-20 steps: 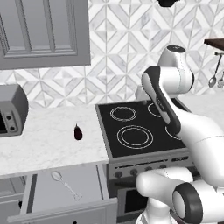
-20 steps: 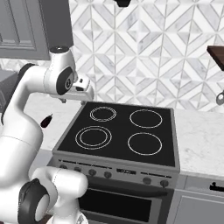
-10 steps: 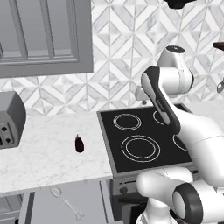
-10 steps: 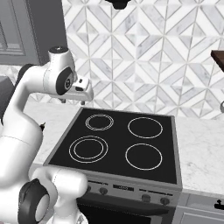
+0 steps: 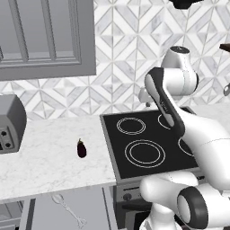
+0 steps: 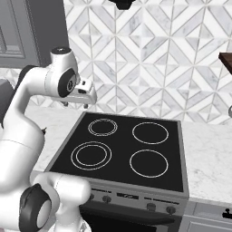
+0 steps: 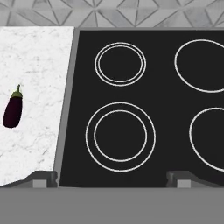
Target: Pick the tongs from the drawer and place it on the counter.
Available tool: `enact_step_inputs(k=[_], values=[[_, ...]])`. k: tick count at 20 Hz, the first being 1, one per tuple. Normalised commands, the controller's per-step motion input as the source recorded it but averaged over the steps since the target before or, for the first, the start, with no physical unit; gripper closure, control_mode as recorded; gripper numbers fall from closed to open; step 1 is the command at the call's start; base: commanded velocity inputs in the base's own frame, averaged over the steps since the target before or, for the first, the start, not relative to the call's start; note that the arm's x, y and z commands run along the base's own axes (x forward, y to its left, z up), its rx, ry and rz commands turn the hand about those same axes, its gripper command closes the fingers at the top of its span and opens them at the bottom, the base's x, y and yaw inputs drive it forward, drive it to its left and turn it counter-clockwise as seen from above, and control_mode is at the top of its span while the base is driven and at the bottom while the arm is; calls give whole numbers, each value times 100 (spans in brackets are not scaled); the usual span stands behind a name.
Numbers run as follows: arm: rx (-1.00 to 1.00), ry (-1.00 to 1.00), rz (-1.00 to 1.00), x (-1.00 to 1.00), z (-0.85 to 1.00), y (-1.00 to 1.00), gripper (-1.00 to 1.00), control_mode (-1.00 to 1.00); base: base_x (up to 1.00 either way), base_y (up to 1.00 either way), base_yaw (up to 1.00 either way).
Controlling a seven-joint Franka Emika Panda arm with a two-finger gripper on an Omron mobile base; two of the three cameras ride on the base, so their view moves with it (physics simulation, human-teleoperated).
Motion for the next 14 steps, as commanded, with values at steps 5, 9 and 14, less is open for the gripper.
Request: enact_step_inputs(k=[5, 9, 14], values=[[-2, 0, 0, -9, -19, 57, -100, -100, 0, 0, 0], [-7, 0, 0, -8, -44, 100, -100, -100, 0, 0, 0], [-5, 8, 0, -9, -61, 100, -100, -100, 0, 0, 0]])
